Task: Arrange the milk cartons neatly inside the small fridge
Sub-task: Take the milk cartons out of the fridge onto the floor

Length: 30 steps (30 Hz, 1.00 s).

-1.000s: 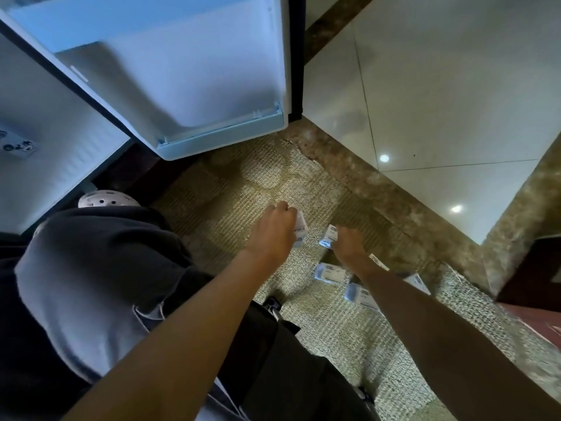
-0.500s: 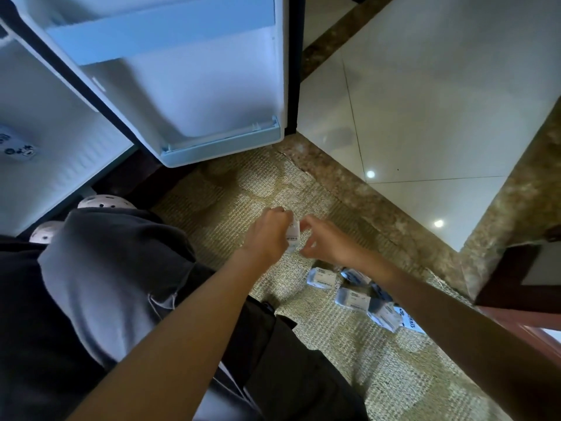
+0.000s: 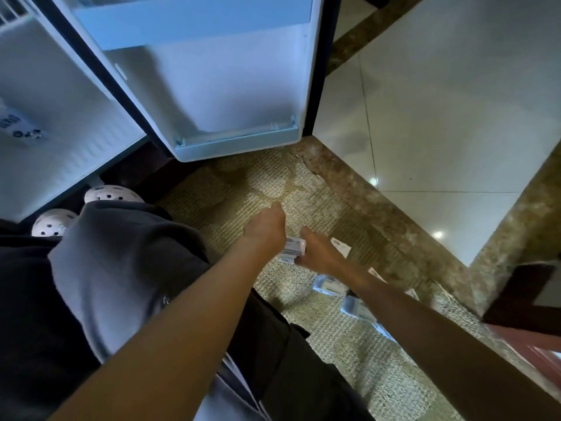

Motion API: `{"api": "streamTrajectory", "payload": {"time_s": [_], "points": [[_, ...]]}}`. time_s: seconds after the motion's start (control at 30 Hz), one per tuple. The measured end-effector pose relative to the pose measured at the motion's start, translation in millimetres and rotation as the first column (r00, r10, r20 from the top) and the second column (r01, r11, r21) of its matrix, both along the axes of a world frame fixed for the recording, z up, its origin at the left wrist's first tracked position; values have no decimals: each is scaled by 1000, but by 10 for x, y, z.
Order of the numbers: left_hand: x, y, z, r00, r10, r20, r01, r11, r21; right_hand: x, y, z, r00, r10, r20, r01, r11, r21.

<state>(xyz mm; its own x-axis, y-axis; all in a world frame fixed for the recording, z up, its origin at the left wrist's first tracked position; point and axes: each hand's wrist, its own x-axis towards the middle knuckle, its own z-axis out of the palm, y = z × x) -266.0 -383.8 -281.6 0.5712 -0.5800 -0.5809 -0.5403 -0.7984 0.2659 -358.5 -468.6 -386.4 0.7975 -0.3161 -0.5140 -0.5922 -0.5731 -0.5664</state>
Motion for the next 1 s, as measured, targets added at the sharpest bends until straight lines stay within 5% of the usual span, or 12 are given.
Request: {"api": "streamTrajectory", "payload": {"time_s": [0.23, 0.4, 0.7, 1.0], "points": [[29, 92, -135, 999, -31, 41, 25, 991, 132, -82, 199, -607, 969, -220, -115, 219, 976, -21], [11, 15, -143, 1000, -30, 6, 29, 986, 163, -77, 253, -764, 969, -200, -145, 195, 979, -54], [30, 38, -6, 988, 155, 9, -154, 986, -57, -144, 172, -647, 958, -73, -279, 26, 985, -170], [87, 35, 243, 911, 412, -8, -386, 847, -367, -46, -4, 82, 1000, 9, 30, -2, 973, -230]]}}
